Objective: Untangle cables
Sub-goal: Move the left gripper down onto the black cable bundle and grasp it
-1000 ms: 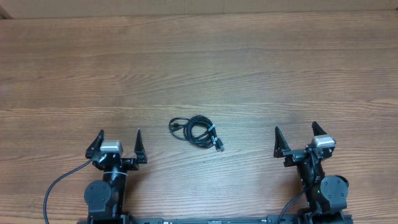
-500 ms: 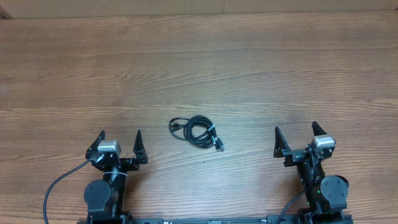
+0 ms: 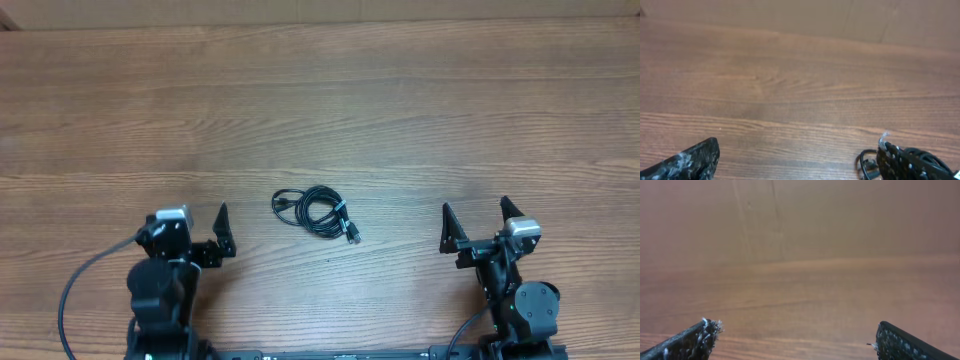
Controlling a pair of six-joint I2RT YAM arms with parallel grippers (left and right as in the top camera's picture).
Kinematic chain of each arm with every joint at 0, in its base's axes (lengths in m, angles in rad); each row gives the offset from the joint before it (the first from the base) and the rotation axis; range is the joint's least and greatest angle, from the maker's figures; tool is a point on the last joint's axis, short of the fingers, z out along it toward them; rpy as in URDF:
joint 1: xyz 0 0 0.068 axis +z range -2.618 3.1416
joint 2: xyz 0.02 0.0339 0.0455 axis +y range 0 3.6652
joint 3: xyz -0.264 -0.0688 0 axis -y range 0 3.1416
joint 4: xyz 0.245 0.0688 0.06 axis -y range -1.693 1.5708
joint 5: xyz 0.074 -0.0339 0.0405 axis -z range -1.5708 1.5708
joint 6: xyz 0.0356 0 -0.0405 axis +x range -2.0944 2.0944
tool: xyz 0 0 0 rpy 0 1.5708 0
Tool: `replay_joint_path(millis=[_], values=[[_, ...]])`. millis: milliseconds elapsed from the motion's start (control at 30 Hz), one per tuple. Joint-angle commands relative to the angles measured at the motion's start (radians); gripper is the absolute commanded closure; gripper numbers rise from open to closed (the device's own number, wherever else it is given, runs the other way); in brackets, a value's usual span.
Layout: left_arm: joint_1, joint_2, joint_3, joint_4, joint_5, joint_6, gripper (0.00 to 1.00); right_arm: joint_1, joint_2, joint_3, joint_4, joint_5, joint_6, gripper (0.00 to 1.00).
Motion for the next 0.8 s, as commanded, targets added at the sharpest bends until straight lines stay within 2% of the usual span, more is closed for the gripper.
replay_joint_path(millis=[0,267,433,500,633,767], values=[[-0.006,0.128,0.092,0.004,0.013,-0.003,0.00,-0.003,0.004,0.035,-0.055,0.048,0.050,0.00],[-0.006,0.409,0.288,-0.021,0.112,-0.003,0.00,-0.003,0.090,0.156,-0.192,0.059,0.050,0.00],[-0.014,0.574,0.442,-0.127,0.185,-0.001,0.00,-0.003,0.217,0.249,-0.214,0.059,0.077,0.00],[-0.037,0.623,0.490,-0.169,0.189,0.034,0.00,-0.003,0.275,0.286,-0.227,0.058,0.113,0.00],[-0.148,0.746,0.607,-0.267,0.180,0.185,0.00,-0.003,0.434,0.397,-0.289,0.059,0.132,0.00],[-0.222,0.841,0.669,-0.283,0.181,0.188,0.01,-0.003,0.570,0.505,-0.378,0.058,0.132,0.00]])
